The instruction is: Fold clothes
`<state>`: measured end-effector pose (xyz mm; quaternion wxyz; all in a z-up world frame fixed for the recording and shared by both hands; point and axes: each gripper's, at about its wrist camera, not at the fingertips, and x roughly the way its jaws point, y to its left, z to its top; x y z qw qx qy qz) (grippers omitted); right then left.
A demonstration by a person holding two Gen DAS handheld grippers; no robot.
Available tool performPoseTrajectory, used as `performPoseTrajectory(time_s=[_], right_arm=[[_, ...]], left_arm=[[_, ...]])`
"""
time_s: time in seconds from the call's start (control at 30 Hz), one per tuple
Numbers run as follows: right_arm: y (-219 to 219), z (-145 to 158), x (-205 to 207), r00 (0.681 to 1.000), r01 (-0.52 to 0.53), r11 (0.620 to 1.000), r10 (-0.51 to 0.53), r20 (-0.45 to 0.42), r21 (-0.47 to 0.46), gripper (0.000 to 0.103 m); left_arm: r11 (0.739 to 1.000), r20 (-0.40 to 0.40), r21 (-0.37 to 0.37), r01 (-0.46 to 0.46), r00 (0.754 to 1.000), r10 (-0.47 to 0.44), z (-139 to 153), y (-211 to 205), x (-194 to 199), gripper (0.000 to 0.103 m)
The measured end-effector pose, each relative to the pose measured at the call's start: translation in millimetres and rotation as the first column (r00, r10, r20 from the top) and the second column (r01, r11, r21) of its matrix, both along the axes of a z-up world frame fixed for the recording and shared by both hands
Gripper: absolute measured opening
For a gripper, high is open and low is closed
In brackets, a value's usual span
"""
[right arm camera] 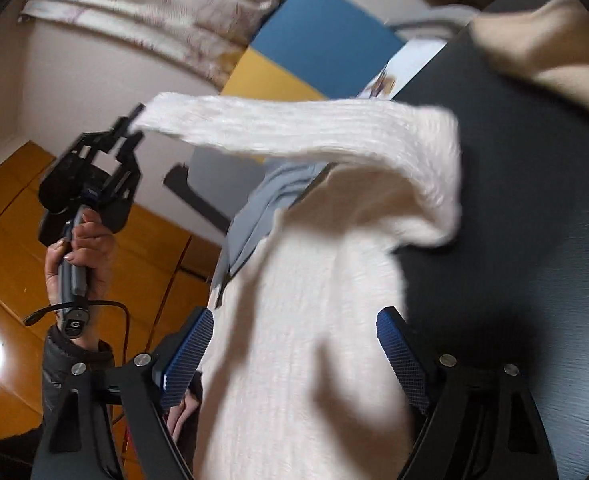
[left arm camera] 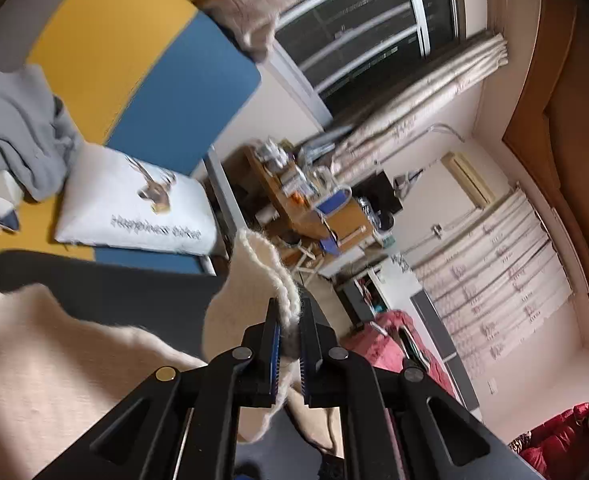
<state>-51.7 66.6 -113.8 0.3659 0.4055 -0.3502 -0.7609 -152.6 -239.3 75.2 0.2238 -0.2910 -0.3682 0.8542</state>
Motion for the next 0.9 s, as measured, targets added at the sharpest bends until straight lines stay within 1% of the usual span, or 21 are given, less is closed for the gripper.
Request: performPoseTrajectory(time_s=[0.1,0.23,0.27,0.33,0.4,0.43,0.5,0.6,0.63,0.7,0.8,0.83,0.9], right_arm=[[-15.1,-10.3,-12.9,0.998,0.013,0.999,-0.011,0.057,-0.038,0.087],[-22.4,-19.7,-23.8,0.993,0.052,0.996,-0.045,0.106,-0.073,0.091],[-22.8,-20.8,-24.3,0.992,0.056,0.995,-0.046,0.116,-0.085,0.091],[-23.6,-22.3,-25.4,0.990,0.063,0.993,-0.050,0.129,-0.097,0.097],[-25.0,-23.4,-26.3,0.989,0.069,0.992,-0.054,0.141,-0.105,0.098],[-25.9,-22.7,-26.3,0.988,0.070,0.992,-0.055,0.143,-0.104,0.099],[-26.0,-23.0,-26.3,0.988,0.071,0.992,-0.056,0.147,-0.105,0.100],[-27.5,-21.8,-29.8,0.985,0.081,0.991,-0.063,0.159,-0.109,0.101],[-27.6,-21.3,-31.1,0.984,0.087,0.990,-0.068,0.164,-0.114,0.102],[-28.2,-20.4,-35.8,0.981,0.104,0.987,-0.082,0.177,-0.123,0.102],[-25.3,-16.2,-44.7,0.975,0.136,0.981,-0.108,0.194,-0.136,0.102],[-25.6,-14.8,-48.9,0.973,0.143,0.978,-0.110,0.205,-0.152,0.102],[-25.3,-13.5,-54.2,0.969,0.151,0.973,-0.110,0.222,-0.174,0.102]], left_arm=[[0.999,-0.012,-0.013,-0.048,0.999,0.048,-6.3,-30.1,24.8,0.006],[0.993,-0.029,-0.029,-0.113,0.993,0.112,-15.0,-70.2,58.2,0.006],[0.991,-0.034,-0.033,-0.129,0.991,0.128,-17.2,-80.2,66.6,0.006],[0.986,-0.043,-0.041,-0.162,0.986,0.160,-21.6,-100.3,83.3,0.006],[0.980,-0.052,-0.048,-0.194,0.980,0.191,-25.9,-120.3,100.0,0.006],[0.974,-0.027,-0.049,-0.221,0.975,0.220,-39.0,-131.9,107.8,0.006],[0.961,0.048,-0.053,-0.271,0.961,0.274,-72.9,-153.1,120.8,0.006],[0.939,0.174,-0.056,-0.340,0.923,0.344,-129.4,-182.7,140.4,0.006],[0.936,0.204,-0.049,-0.350,0.913,0.352,-145.0,-188.8,143.4,0.006],[0.930,0.271,-0.061,-0.361,0.891,0.364,-179.8,-194.2,153.6,0.006],[0.929,0.333,-0.042,-0.367,0.872,0.359,-212.9,-197.5,163.0,0.006],[0.926,0.344,-0.024,-0.376,0.867,0.361,-222.4,-199.6,166.4,0.006],[0.925,0.352,0.014,-0.380,0.868,0.351,-231.5,-202.3,171.7,0.006]])
